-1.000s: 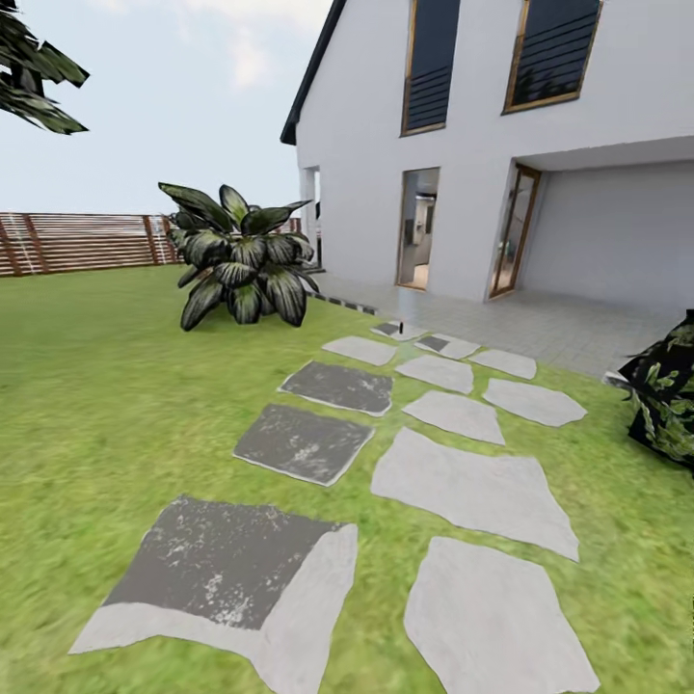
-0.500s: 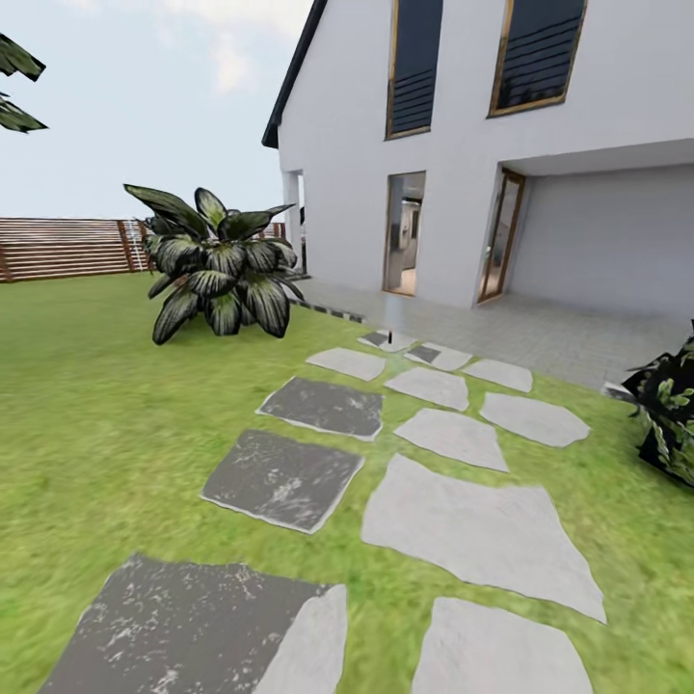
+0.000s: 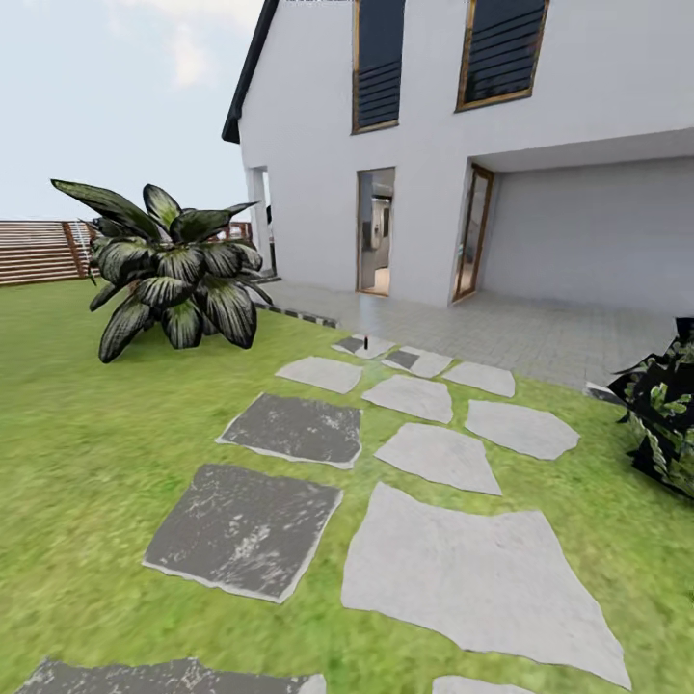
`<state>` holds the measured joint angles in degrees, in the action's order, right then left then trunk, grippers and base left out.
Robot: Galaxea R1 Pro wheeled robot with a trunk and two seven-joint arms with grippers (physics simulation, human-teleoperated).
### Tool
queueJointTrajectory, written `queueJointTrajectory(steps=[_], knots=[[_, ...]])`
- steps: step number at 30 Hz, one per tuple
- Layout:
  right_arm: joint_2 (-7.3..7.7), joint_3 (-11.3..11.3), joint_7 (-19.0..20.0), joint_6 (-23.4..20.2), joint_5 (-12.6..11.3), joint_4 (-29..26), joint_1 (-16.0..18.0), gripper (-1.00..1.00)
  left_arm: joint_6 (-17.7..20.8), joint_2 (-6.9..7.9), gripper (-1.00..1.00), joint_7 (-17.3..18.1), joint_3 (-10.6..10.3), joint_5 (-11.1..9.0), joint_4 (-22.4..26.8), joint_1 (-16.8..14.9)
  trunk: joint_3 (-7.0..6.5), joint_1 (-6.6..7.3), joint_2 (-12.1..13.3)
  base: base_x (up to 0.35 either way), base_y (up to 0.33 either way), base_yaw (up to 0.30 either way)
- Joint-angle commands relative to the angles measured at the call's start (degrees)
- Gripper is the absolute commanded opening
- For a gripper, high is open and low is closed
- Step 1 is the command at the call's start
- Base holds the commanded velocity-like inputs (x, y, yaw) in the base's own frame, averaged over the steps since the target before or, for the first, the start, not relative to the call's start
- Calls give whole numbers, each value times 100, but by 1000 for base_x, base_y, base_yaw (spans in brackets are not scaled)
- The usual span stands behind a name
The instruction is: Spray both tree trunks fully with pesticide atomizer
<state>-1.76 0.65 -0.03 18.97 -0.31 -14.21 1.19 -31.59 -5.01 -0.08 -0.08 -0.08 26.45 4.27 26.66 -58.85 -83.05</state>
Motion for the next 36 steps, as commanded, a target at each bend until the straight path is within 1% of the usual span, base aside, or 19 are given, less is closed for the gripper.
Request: queueJointTrajectory(steps=[1, 18, 36], knots=[[0, 5, -1, 19, -4, 6, 4, 100, -5, 0, 100, -1, -1, -1, 9, 3, 0, 12, -3, 700, 0, -290], [0, 5, -1, 19, -3, 6, 3, 100, -5, 0, 100, -1, -1, -1, 9, 3, -84, 12, -3, 700, 0, -279], [0, 5, 2, 19, -2, 6, 4, 100, -5, 0, 100, -1, -1, -1, 9, 3, -90, 12, -3, 700, 0, -19]])
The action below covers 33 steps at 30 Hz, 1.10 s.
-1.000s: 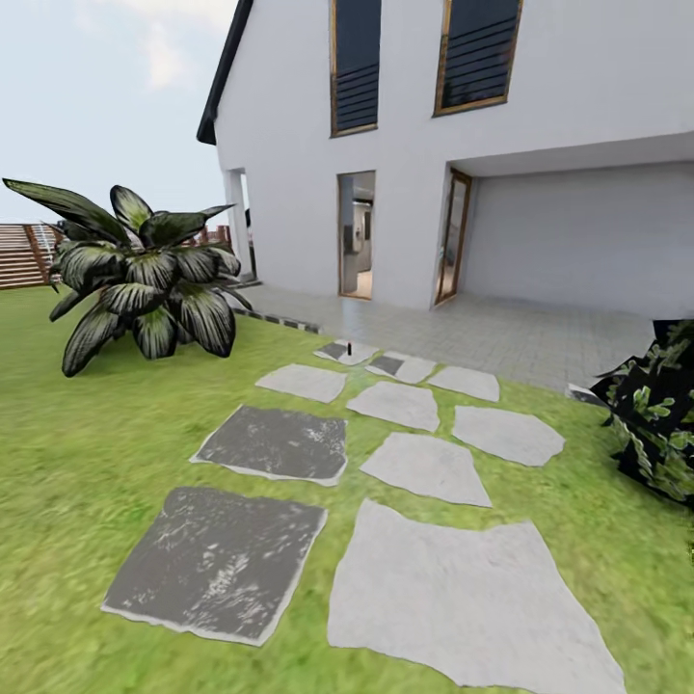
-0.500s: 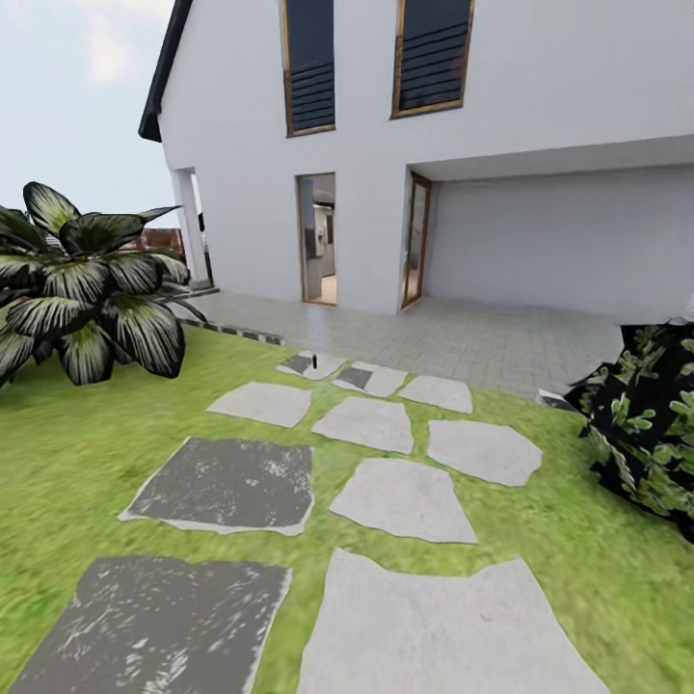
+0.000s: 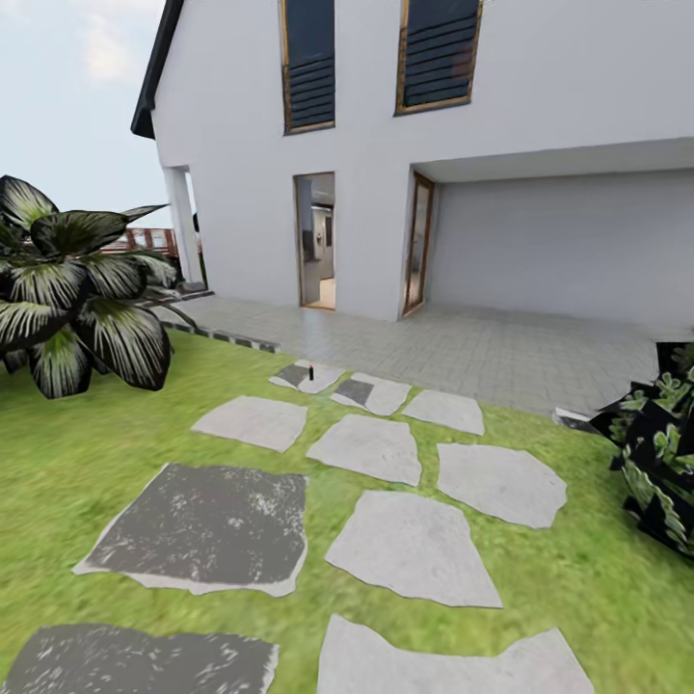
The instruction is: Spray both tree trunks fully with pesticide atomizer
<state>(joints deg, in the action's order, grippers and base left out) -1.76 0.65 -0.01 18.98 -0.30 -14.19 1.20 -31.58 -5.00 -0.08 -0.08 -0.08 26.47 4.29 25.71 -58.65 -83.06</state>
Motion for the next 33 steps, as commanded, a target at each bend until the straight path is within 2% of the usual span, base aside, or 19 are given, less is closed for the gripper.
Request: queueJointTrajectory(steps=[1, 33], knots=[[0, 6, -1, 18, -4, 4, 3, 100, -6, 0, 100, -1, -1, -1, 7, 2, 5, -7, -2, 700, 0, 0], [0, 6, -2, 18, -3, 4, 3, 100, -6, 0, 100, -1, -1, -1, 7, 2, 5, -7, -2, 700, 0, 0]])
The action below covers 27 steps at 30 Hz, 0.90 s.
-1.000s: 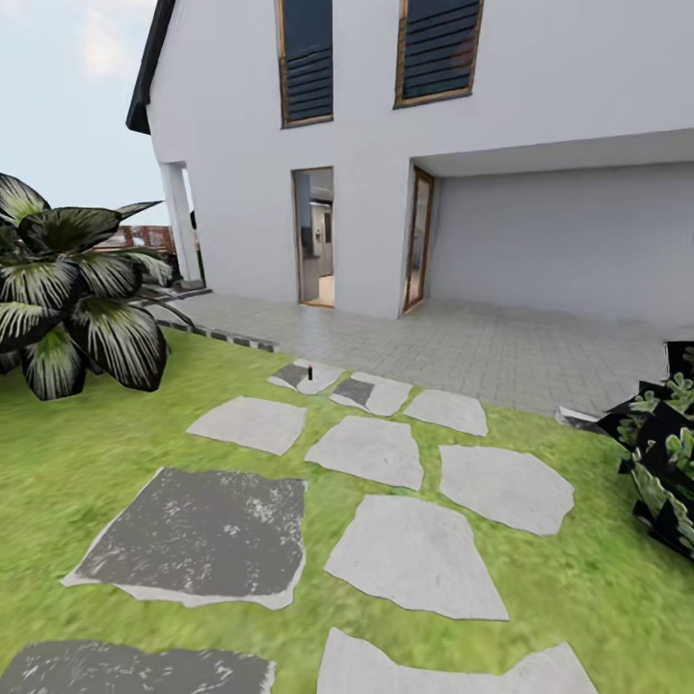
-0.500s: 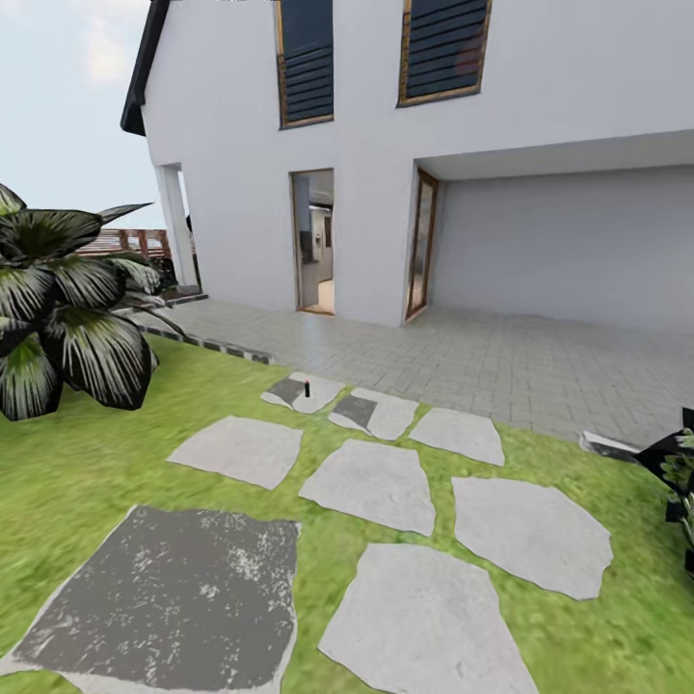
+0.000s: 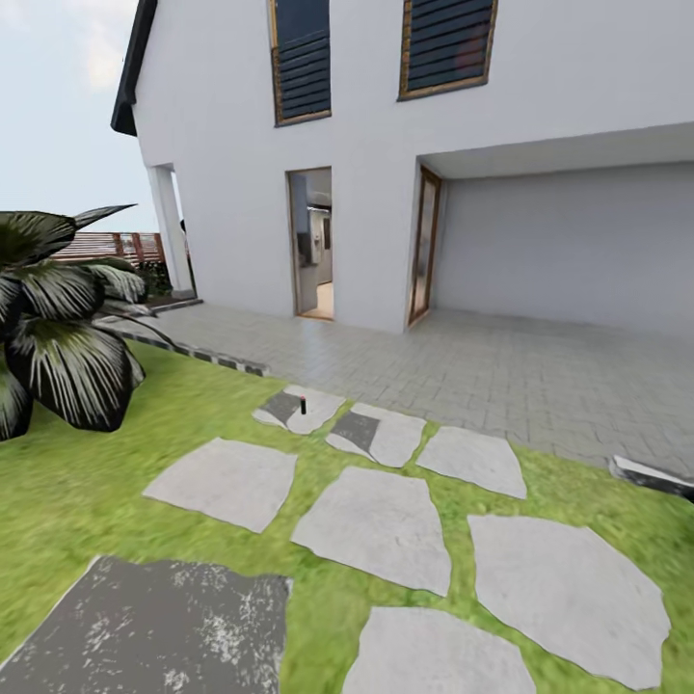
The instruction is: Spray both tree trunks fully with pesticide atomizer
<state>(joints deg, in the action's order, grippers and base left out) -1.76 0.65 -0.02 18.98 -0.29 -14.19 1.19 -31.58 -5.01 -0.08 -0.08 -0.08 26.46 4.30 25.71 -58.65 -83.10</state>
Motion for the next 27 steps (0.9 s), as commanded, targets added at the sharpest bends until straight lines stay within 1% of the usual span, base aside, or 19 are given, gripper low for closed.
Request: queueJointTrajectory(steps=[1, 21, 27], knots=[[0, 6, 0, 19, -4, 4, 4, 100, -6, 0, 100, -1, -1, -1, 8, 1, 4, -8, 2, 700, 0, 0], [0, 6, -6, 19, -3, 4, 4, 100, -6, 0, 100, -1, -1, -1, 8, 1, 4, -8, 2, 700, -2, 0], [0, 6, -6, 19, -2, 4, 4, 100, -6, 0, 100, -1, -1, -1, 8, 1, 4, -8, 2, 700, -138, 0]])
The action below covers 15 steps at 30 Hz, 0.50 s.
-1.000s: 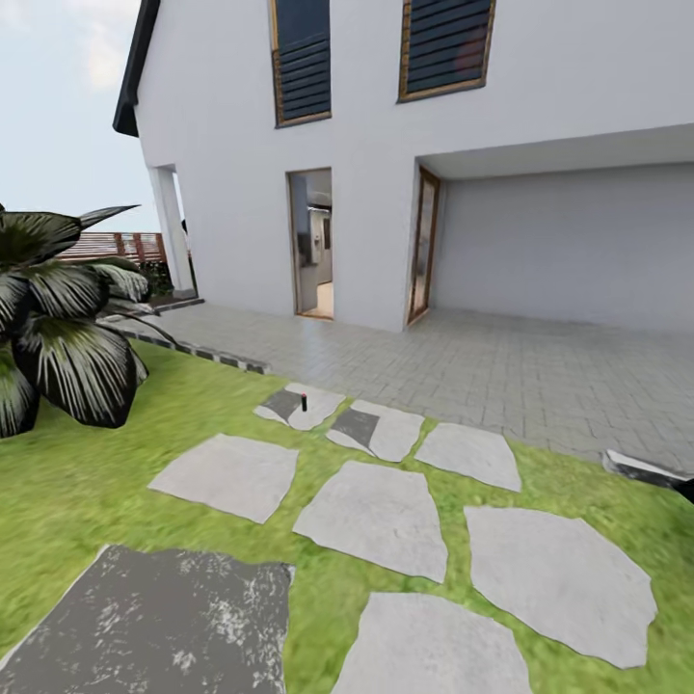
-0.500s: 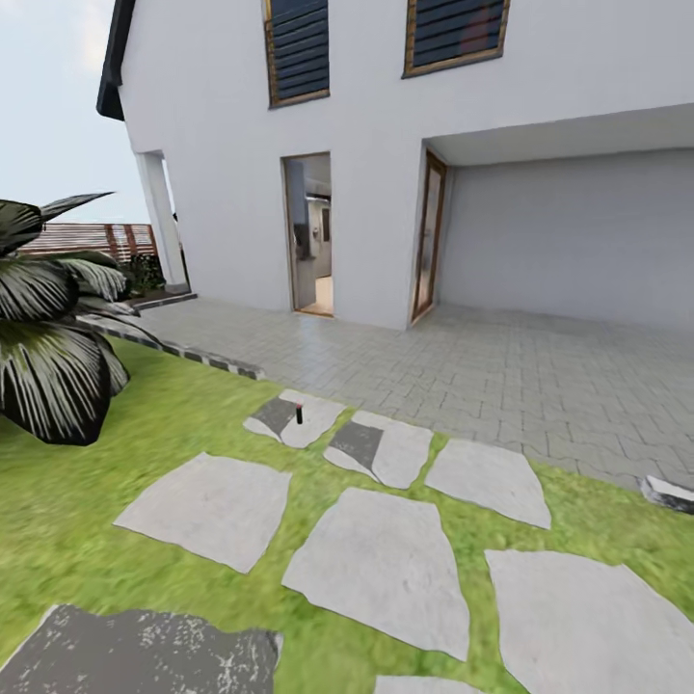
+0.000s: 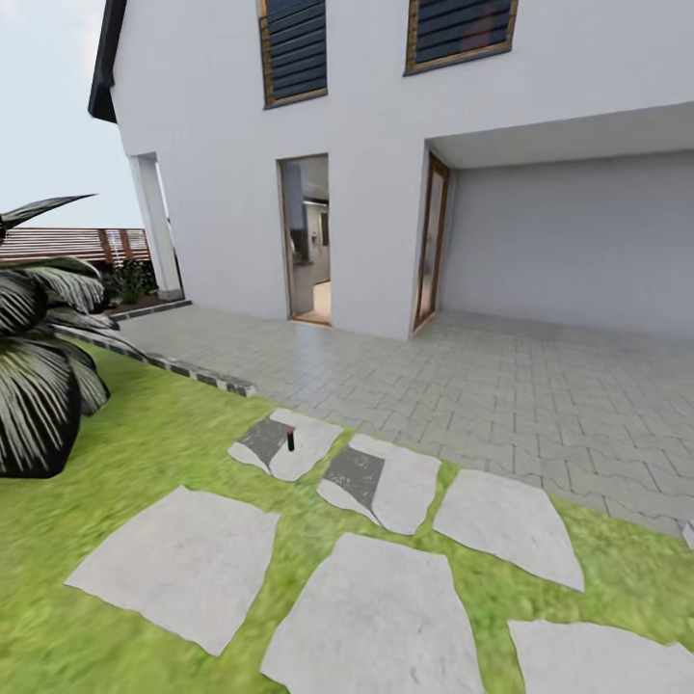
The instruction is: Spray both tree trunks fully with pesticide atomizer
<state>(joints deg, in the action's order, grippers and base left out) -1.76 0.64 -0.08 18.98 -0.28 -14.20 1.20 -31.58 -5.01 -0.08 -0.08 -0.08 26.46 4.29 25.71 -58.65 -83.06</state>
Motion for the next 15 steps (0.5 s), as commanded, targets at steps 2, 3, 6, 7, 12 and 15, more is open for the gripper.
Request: queueJointTrajectory(steps=[2, 3, 6, 7, 12, 15], knots=[[0, 6, -1, 18, -3, 5, 3, 100, -6, -4, 100, -1, -1, -1, 9, 2, 5, -7, -2, 700, -189, 0], [0, 6, -1, 18, -2, 5, 3, 100, -6, -5, 100, -1, -1, -1, 9, 2, 5, -7, -2, 700, -194, 0], [0, 6, -1, 18, -3, 5, 3, 100, -6, -6, 100, -1, -1, -1, 9, 2, 5, -7, -2, 699, -210, 0], [0, 6, -1, 18, -5, 5, 3, 100, -6, -7, 100, -1, -1, -1, 9, 2, 5, -7, -2, 692, -230, 0], [0, 6, -1, 18, -7, 5, 3, 100, -6, -9, 100, -1, -1, -1, 9, 2, 5, -7, -2, 683, -249, 0], [0, 6, 0, 18, -7, 5, 3, 100, -6, -9, 100, -1, -1, -1, 9, 2, 5, -7, -2, 680, -257, 0]])
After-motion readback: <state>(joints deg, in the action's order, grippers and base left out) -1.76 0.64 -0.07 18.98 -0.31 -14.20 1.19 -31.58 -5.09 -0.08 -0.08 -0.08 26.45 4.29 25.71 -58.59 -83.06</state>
